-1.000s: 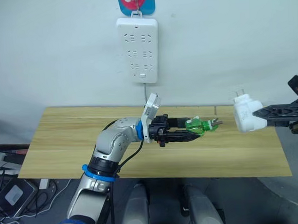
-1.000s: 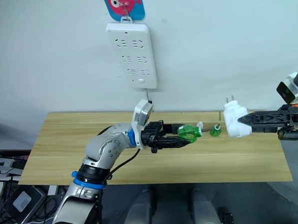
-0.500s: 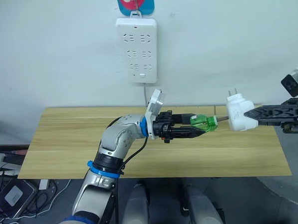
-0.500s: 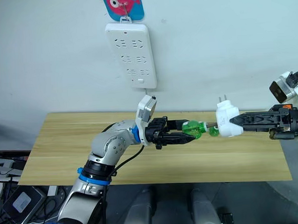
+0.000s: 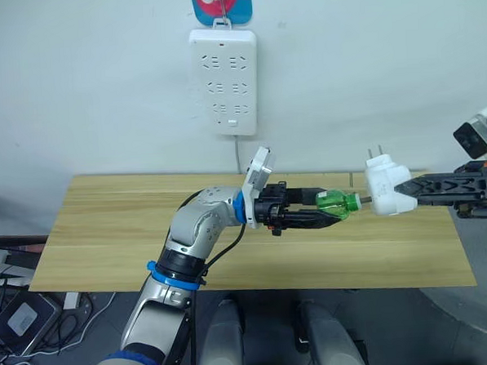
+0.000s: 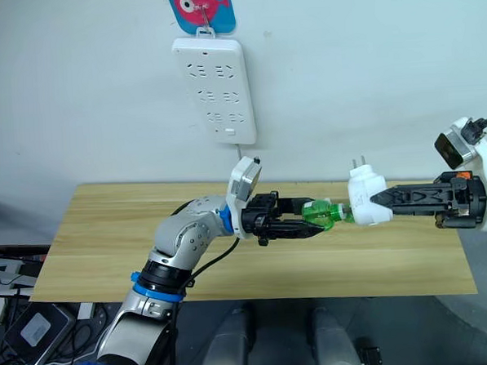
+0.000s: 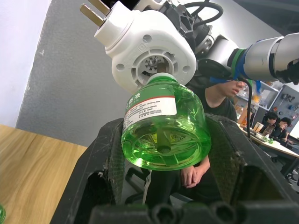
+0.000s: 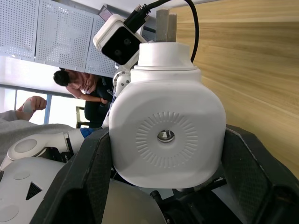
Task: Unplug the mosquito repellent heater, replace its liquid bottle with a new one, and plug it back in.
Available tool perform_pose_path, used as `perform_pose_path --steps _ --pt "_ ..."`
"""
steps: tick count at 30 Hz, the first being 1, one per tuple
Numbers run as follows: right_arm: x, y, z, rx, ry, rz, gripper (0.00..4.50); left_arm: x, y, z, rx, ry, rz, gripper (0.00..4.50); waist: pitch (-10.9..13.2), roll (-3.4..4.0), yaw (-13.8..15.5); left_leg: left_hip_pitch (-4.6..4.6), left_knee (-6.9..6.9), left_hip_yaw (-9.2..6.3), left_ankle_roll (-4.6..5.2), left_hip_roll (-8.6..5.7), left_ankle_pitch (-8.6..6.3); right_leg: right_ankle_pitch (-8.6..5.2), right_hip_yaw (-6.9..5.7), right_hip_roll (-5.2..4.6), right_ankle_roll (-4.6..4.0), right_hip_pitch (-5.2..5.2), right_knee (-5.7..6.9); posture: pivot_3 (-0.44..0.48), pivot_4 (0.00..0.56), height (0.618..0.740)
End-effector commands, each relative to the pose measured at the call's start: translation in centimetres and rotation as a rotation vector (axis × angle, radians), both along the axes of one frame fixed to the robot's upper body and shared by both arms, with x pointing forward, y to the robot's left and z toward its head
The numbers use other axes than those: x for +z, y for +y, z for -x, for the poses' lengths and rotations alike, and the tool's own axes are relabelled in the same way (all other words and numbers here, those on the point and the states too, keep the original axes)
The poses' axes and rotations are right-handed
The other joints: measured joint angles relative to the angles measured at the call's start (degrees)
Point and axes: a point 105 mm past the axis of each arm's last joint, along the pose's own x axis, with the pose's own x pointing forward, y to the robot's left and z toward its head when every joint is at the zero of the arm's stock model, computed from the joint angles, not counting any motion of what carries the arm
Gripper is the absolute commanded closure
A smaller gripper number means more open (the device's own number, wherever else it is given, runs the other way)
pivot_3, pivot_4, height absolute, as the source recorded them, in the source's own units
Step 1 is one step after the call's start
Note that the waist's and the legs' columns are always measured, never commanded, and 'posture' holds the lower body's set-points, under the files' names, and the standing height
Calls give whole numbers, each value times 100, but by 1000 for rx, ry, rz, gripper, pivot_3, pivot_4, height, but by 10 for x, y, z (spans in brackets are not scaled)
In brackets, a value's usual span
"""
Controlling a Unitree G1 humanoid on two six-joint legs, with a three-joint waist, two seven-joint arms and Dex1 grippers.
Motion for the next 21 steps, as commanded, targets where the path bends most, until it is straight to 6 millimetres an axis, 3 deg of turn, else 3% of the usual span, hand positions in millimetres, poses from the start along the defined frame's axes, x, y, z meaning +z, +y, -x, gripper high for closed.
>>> perform_pose_path --steps 1,13,21 --pt "11 6 4 40 -44 -26 1509 7 -5 4 -29 -40 24 2253 0 0 -1 0 0 0 0 0 0 0 0 0 0 0 0 85 297 740" --pt "7 5 7 29 -33 -13 1509 11 -2 -2 -9 -58 30 2253 0 0 -4 0 0 0 0 0 0 0 0 0 0 0 1 90 292 740" --pt "7 11 0 26 -71 -13 1509 13 -9 10 -52 -72 38 2253 -1 1 -4 0 1 -1 0 0 0 0 0 0 0 0 1 95 287 740"
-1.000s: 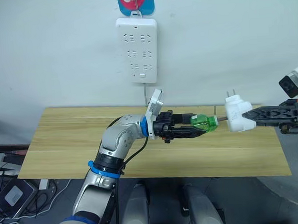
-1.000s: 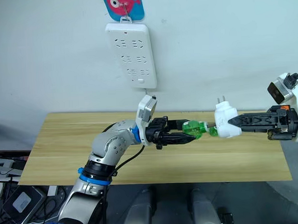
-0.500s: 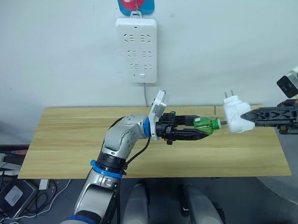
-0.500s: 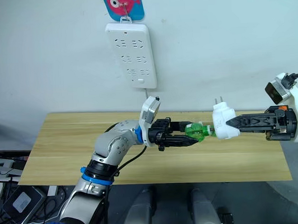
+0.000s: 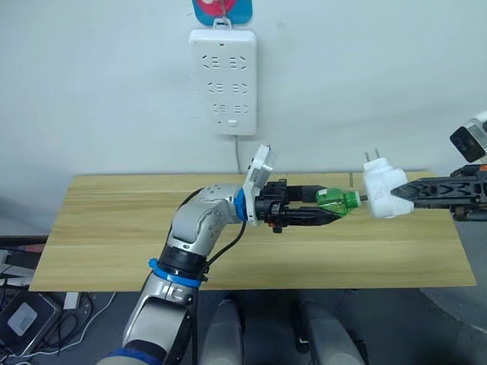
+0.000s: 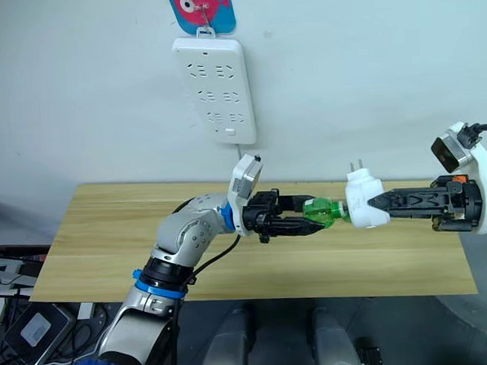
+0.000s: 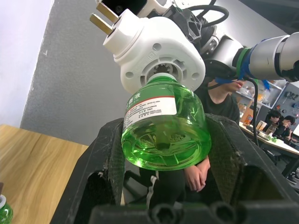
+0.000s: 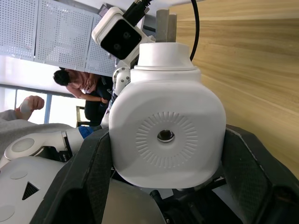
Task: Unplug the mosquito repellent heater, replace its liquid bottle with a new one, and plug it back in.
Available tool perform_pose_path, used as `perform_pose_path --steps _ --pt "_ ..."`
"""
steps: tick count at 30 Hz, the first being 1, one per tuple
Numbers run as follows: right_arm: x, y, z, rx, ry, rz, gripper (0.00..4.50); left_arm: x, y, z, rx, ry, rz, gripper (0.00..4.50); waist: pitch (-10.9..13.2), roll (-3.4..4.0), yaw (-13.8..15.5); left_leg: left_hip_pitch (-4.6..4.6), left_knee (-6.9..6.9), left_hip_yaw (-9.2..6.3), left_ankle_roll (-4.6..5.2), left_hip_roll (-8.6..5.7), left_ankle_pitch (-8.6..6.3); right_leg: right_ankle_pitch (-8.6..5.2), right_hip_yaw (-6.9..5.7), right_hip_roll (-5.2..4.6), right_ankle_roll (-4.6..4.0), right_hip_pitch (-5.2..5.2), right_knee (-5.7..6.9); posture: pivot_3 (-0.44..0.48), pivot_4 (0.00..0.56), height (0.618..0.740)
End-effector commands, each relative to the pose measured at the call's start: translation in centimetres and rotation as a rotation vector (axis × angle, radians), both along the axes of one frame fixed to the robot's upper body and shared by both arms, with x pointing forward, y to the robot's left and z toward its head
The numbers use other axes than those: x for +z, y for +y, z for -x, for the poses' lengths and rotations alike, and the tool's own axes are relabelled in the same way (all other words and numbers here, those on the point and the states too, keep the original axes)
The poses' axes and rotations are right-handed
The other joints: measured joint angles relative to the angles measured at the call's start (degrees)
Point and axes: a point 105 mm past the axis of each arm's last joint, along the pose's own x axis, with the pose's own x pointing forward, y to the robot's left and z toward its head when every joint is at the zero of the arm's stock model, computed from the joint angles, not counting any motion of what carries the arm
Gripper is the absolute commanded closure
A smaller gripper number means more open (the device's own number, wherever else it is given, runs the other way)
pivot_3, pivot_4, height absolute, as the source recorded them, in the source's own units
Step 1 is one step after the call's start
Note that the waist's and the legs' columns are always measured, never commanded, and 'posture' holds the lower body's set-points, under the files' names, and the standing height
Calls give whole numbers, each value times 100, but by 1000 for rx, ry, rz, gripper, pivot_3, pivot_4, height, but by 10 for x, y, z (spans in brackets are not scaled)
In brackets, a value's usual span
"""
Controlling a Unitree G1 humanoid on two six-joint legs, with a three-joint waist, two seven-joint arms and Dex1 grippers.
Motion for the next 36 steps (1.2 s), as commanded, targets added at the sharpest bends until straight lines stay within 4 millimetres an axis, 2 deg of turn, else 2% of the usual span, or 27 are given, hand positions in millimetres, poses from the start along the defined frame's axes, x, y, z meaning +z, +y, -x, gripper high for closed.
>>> perform_pose_path --steps 1,7,13,18,25,36 --pt "11 6 1 19 -56 -12 1509 10 -6 12 -51 -53 32 2253 0 0 1 0 0 0 0 0 0 0 -1 0 0 0 0 95 287 740" --pt "13 15 2 40 -103 16 1509 9 -7 12 -47 -52 31 2253 0 1 1 0 0 0 0 0 0 0 -1 0 0 0 0 91 282 740" --pt "11 31 12 108 -159 79 1509 7 -8 13 -57 -56 24 2253 -1 1 -2 0 1 0 0 0 0 0 -1 0 0 0 1 81 280 740" --pt "15 41 10 127 -211 76 1509 8 -9 14 -64 -52 31 2253 -1 1 -18 0 3 -1 0 0 0 0 -1 0 0 1 1 75 282 740" --pt "17 44 3 115 -224 41 1509 9 -9 13 -62 -48 38 2253 -1 1 -30 0 4 -1 0 0 0 1 -1 0 1 1 2 74 283 740" --pt "6 49 7 123 -212 38 1509 12 -12 5 4 -40 61 2253 -1 0 -31 0 5 -5 0 0 0 1 -3 -1 0 3 4 82 292 740"
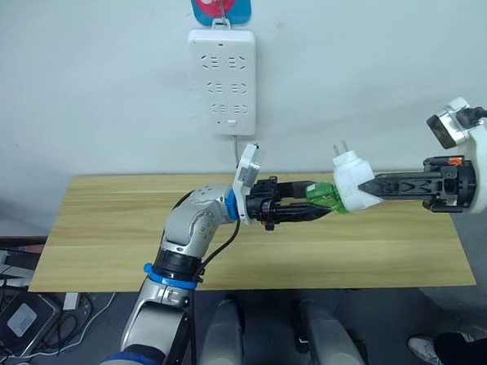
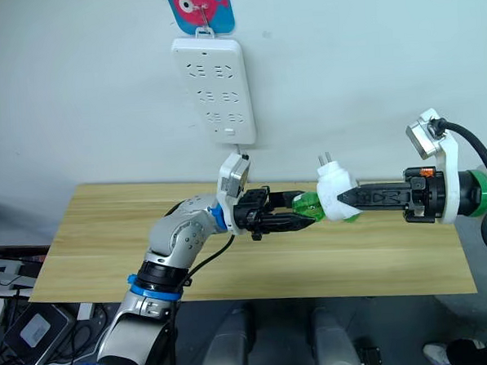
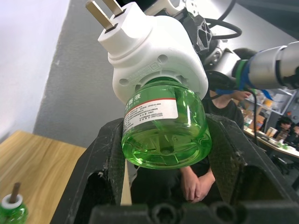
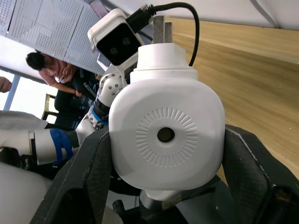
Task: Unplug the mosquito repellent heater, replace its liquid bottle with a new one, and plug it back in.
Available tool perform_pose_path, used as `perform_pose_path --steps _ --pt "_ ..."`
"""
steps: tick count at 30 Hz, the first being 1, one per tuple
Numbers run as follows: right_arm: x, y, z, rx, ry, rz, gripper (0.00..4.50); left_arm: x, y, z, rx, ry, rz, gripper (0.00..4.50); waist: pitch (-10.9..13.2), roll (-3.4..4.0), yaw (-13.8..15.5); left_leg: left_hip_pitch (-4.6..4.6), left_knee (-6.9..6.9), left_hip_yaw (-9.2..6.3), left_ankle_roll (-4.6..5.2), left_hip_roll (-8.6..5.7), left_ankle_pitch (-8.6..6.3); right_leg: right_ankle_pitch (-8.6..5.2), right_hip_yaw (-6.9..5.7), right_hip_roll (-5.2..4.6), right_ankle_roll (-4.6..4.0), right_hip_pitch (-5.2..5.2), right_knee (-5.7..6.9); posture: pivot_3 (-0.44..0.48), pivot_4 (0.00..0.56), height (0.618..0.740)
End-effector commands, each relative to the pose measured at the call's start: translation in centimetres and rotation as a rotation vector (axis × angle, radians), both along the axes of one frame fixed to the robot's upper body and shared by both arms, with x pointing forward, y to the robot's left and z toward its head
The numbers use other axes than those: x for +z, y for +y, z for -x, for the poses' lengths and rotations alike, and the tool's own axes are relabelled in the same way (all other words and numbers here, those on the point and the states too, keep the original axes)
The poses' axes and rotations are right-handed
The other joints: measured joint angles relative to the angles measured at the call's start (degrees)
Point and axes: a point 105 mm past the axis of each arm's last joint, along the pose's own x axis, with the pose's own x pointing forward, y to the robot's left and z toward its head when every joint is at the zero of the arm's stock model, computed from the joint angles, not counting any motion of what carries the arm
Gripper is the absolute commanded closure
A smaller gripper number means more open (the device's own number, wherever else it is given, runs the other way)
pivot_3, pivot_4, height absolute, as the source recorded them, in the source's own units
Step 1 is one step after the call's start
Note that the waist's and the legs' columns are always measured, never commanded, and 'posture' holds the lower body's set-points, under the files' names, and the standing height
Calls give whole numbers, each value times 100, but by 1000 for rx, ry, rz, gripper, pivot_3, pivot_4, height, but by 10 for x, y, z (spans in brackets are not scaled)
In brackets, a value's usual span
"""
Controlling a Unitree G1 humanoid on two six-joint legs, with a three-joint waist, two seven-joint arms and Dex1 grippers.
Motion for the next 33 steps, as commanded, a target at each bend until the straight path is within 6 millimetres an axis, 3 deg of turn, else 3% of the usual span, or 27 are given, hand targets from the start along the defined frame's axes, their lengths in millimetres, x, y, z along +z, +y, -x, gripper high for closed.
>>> perform_pose_path --steps 1,19,21,24,33 --pt "2 21 19 130 -21 -24 1509 13 -22 12 -56 -45 35 2253 0 0 -3 0 0 1 0 0 0 0 1 0 0 0 0 82 292 740" --pt "4 19 10 77 -45 -53 1509 15 -25 7 -13 -51 56 2253 0 0 -22 0 3 0 0 -1 0 1 0 0 1 0 3 78 297 740" --pt "4 20 12 89 -45 -52 788 14 -25 9 -26 -49 52 2253 0 0 -23 0 3 0 0 -1 0 1 0 0 1 0 3 76 297 740" --pt "5 22 13 105 -43 -49 46 12 -24 11 -45 -45 42 2253 0 0 -19 -2 4 -3 0 -3 0 1 -1 0 1 1 2 75 296 740" --pt "-7 15 25 125 20 -24 46 18 -22 1 -5 -21 56 2253 0 -1 -78 -2 5 -5 1 -3 1 1 -2 0 2 2 3 78 302 740"
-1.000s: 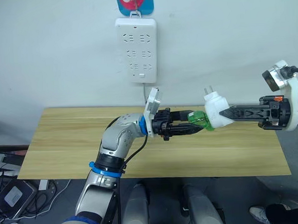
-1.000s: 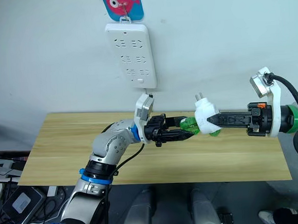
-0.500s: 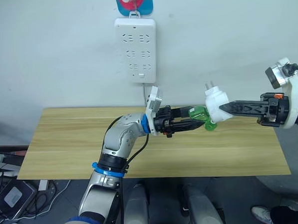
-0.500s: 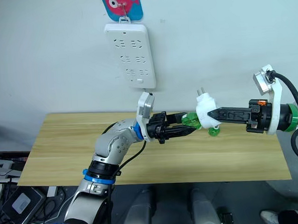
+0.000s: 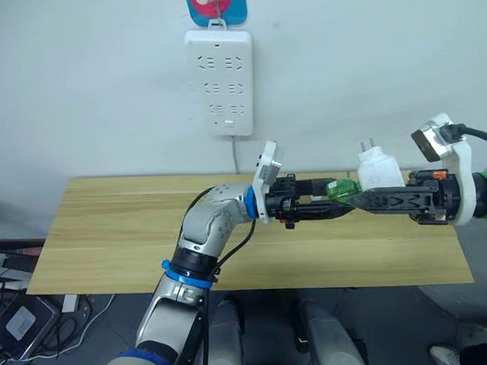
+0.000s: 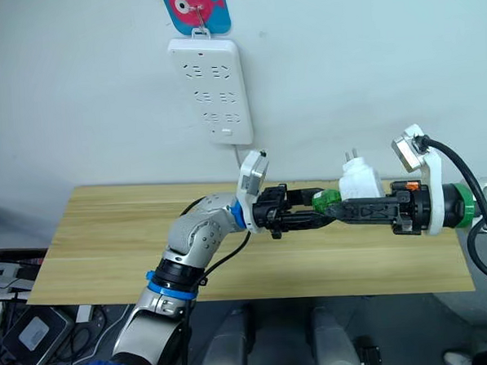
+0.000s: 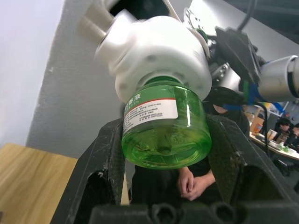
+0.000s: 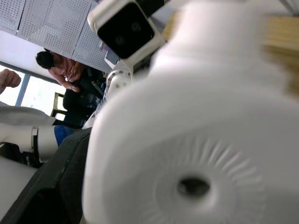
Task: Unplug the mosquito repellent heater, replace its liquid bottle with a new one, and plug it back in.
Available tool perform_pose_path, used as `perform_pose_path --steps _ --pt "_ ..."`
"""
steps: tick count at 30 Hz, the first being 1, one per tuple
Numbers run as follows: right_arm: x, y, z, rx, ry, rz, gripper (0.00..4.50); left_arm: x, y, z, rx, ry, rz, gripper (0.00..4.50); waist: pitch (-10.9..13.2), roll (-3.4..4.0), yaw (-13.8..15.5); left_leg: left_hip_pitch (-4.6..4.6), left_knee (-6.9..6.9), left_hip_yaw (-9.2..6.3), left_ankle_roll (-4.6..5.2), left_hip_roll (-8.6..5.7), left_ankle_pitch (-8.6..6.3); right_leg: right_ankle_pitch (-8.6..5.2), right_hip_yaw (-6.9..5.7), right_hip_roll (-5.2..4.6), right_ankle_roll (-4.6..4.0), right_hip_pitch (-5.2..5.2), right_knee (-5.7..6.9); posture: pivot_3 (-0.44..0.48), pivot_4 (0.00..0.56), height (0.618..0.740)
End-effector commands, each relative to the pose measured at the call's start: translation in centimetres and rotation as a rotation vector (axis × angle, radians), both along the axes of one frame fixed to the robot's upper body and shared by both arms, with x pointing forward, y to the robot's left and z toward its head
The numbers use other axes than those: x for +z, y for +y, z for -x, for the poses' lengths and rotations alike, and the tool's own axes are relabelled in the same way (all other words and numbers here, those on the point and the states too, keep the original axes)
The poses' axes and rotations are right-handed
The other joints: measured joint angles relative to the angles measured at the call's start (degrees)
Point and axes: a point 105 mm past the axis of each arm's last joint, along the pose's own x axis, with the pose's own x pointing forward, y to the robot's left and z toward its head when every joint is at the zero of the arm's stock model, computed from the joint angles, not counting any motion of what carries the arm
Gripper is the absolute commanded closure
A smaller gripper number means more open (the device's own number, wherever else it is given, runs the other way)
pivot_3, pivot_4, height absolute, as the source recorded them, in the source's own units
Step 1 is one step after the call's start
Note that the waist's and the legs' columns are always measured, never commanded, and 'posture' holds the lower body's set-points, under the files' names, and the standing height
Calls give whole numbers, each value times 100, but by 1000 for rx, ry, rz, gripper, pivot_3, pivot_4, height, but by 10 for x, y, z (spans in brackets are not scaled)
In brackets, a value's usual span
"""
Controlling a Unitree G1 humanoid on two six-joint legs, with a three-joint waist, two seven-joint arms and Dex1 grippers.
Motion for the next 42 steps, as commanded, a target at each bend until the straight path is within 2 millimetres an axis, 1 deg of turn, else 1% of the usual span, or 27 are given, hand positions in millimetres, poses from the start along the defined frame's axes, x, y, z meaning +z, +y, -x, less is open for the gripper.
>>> perform_pose_path --steps 1,7,9,10,11,13,14,16,17,19,21,23,26,28,31,34,35,37,39,42 --pt "7 3 16 68 -9 -11 46 10 0 3 -20 -10 29 2253 0 0 -8 0 0 1 0 0 0 0 1 0 0 0 0 78 302 740" --pt "-8 -1 29 66 53 18 46 14 0 4 -32 -8 33 2253 0 0 -8 0 0 -3 0 0 0 0 -3 0 0 0 0 78 302 740" --pt "-13 -6 38 74 93 39 46 15 1 2 -29 -10 31 2253 0 0 -8 0 2 -3 0 0 0 0 -3 0 0 1 0 77 301 740" --pt "-17 -9 45 76 126 64 46 16 2 2 -28 -12 30 2253 0 1 0 0 2 -3 0 0 0 0 -3 0 1 1 0 77 301 740" --pt "-27 -18 46 24 155 116 46 16 3 2 -35 -12 25 2253 -1 -1 1 -1 3 -3 0 -2 0 0 -3 -1 1 1 1 78 296 740" --pt "-42 -37 40 -96 179 182 46 16 6 3 -50 -14 14 2253 -6 -11 5 -1 2 -6 0 -1 0 0 -6 0 1 3 -1 78 296 740" --pt "-47 -51 30 -183 159 199 199 16 8 5 -67 -12 3 2253 -6 -11 2 0 3 -7 0 -1 0 0 -8 0 2 6 -1 78 296 740" --pt "-51 -66 18 -278 129 209 673 15 11 8 -88 -7 -13 2253 -6 -11 -13 0 8 -5 0 -2 0 4 -4 -1 8 5 -1 80 294 740" --pt "-51 -74 8 -331 104 202 1032 14 14 11 -112 -5 -32 2253 -6 -11 -20 0 13 -1 0 -2 0 6 1 -1 11 4 0 81 292 740" --pt "-50 -80 -6 -381 54 188 1731 12 22 15 -149 3 -67 2253 -5 -11 -52 3 15 1 1 -1 2 9 4 0 14 5 2 82 291 740" --pt "-49 -76 -15 -376 20 159 2503 11 27 17 -167 8 -88 2253 -7 -8 -70 8 14 4 5 0 4 12 6 1 12 4 4 82 288 740" --pt "-48 -72 -20 -366 6 147 3259 11 29 17 -170 12 -92 2253 -8 -7 -71 12 12 2 7 2 6 12 4 4 11 5 6 82 288 740" --pt "-42 -50 -31 -315 -34 61 4358 9 30 18 -176 17 -113 2253 -5 -12 -62 7 8 1 7 1 6 12 3 3 12 5 0 92 285 740" --pt "-38 -35 -27 -251 -34 22 4439 9 30 16 -169 22 -112 2253 -5 -11 -51 5 6 2 7 -2 6 12 5 0 12 4 -1 97 283 740" --pt "-33 -13 -14 -160 -21 -28 4439 9 28 11 -131 35 -99 2253 -6 -11 -6 1 1 -4 7 -2 6 12 -3 0 13 2 -1 104 281 740" --pt "-23 8 13 -30 0 -64 4439 6 26 3 -77 39 -89 2253 -6 -11 22 -4 1 -9 7 -4 6 11 -6 -3 13 2 -2 100 280 740" --pt "-22 12 22 7 6 -67 4439 5 26 1 -64 32 -89 2253 -6 -11 24 -6 2 -10 7 -7 5 11 -7 -5 13 2 -3 98 279 740" --pt "-20 15 32 46 5 -69 4439 4 25 -1 -47 29 -89 2253 -6 -11 20 -7 4 -9 7 -11 6 11 -6 -9 13 3 -3 96 275 740" --pt "-17 17 36 66 -10 -74 4439 1 24 -2 -43 26 -94 2253 -6 -11 13 -8 8 -9 7 -10 6 12 -7 -9 13 4 -4 92 272 740" --pt "-10 18 37 82 -41 -74 4439 -3 22 -1 -44 18 -101 2253 -6 -11 -2 -7 15 -8 9 -11 7 13 -6 -9 15 4 0 88 268 740"
